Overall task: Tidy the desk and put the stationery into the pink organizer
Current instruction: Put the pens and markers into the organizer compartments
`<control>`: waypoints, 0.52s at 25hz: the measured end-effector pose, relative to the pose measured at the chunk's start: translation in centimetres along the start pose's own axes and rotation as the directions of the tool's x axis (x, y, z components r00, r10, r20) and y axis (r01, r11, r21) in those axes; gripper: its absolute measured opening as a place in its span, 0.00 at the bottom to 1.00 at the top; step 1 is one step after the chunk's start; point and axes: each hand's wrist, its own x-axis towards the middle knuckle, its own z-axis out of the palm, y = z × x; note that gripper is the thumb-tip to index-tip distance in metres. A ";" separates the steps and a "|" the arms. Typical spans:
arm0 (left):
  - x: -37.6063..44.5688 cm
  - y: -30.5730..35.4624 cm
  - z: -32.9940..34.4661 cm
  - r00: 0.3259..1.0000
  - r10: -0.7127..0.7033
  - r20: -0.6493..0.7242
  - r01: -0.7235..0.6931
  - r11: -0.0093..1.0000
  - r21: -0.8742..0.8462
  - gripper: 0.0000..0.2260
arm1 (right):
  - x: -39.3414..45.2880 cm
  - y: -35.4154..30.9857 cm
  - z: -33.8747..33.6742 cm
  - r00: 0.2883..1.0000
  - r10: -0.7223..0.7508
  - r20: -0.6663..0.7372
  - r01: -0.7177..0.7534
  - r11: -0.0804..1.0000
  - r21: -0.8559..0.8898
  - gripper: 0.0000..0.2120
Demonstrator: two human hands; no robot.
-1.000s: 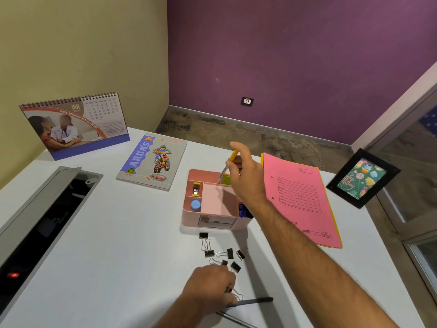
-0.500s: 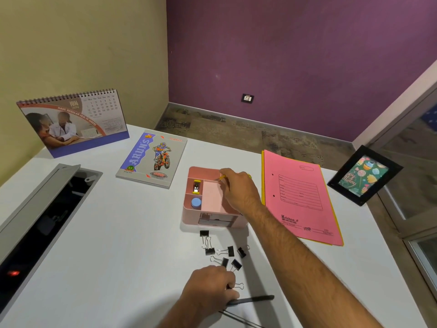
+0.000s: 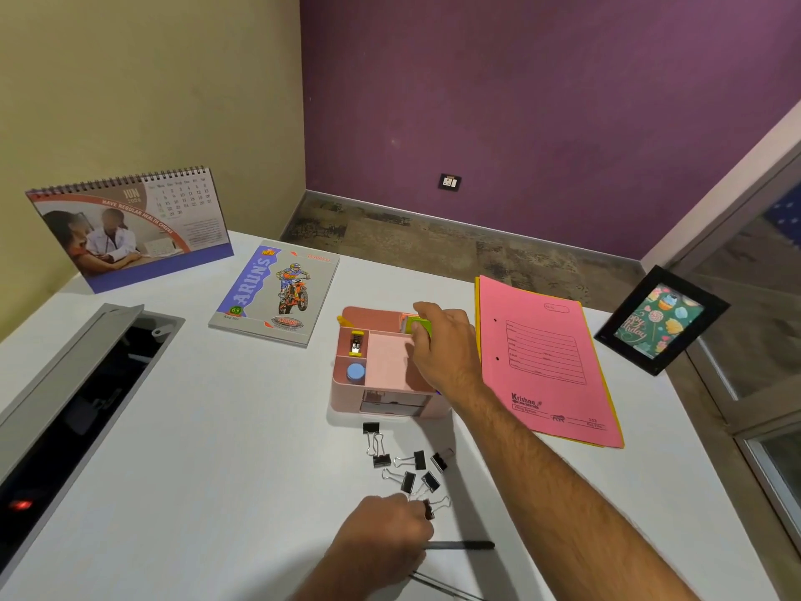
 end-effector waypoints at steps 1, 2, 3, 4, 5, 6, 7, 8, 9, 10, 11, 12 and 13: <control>-0.2 -0.1 -0.2 0.999 0.000 -0.051 0.001 1.000 0.018 0.13 | -0.2 0.0 -0.2 0.999 -0.014 -0.031 0.015 1.000 0.022 0.15; -0.4 -0.3 0.1 0.996 -0.013 -0.089 0.011 1.000 -0.025 0.12 | -0.4 0.0 -0.5 0.998 -0.024 -0.060 0.028 0.998 0.056 0.14; -0.7 -0.5 -0.2 0.989 -0.075 -0.125 0.053 0.984 -0.167 0.10 | -0.6 0.0 -0.8 0.997 -0.026 -0.079 0.034 0.994 0.103 0.13; -0.8 -0.8 -0.6 0.974 -0.185 -0.129 0.130 0.928 -0.349 0.08 | -0.9 0.0 -1.1 0.996 -0.027 -0.084 0.040 0.987 0.154 0.12; -0.9 -1.2 -0.9 0.962 -0.257 -0.092 0.175 0.838 -0.516 0.08 | -1.2 0.1 -1.5 0.996 -0.043 -0.075 0.057 0.979 0.194 0.11; -0.9 -1.5 -1.4 0.950 -0.305 -0.070 0.177 0.709 -0.683 0.08 | -1.5 0.2 -1.8 0.996 -0.074 -0.056 0.085 0.971 0.223 0.10; -0.8 -1.8 -2.1 0.927 -0.369 -0.067 0.167 0.566 -0.808 0.07 | -1.8 0.2 -2.2 0.994 -0.107 -0.026 0.110 0.961 0.254 0.09; -0.7 -2.0 -2.9 0.895 -0.442 -0.062 0.146 0.421 -0.895 0.06 | -2.2 0.3 -2.5 0.991 -0.133 0.014 0.123 0.949 0.292 0.09; -0.6 -2.2 -3.7 0.856 -0.514 -0.057 0.117 0.300 -0.947 0.07 | -2.5 0.2 -2.7 0.986 -0.151 0.064 0.122 0.938 0.324 0.09; -0.4 -2.5 -4.5 0.813 -0.580 -0.054 0.082 0.206 -0.975 0.08 | -2.8 0.2 -3.0 0.979 -0.161 0.122 0.110 0.932 0.345 0.09; -0.1 -3.0 -5.2 0.771 -0.634 -0.060 0.040 0.142 -0.989 0.11 | -3.1 0.1 -3.2 0.969 -0.161 0.190 0.084 0.929 0.360 0.10; 0.2 -3.5 -5.9 0.737 -0.673 -0.065 0.002 0.098 -0.995 0.14 | -3.2 0.2 -3.5 0.949 -0.153 0.276 0.040 0.926 0.376 0.11; 0.6 -4.1 -6.6 0.707 -0.703 -0.076 -0.033 0.075 -0.997 0.16 | -3.3 0.3 -3.8 0.913 -0.142 0.382 -0.019 0.922 0.387 0.13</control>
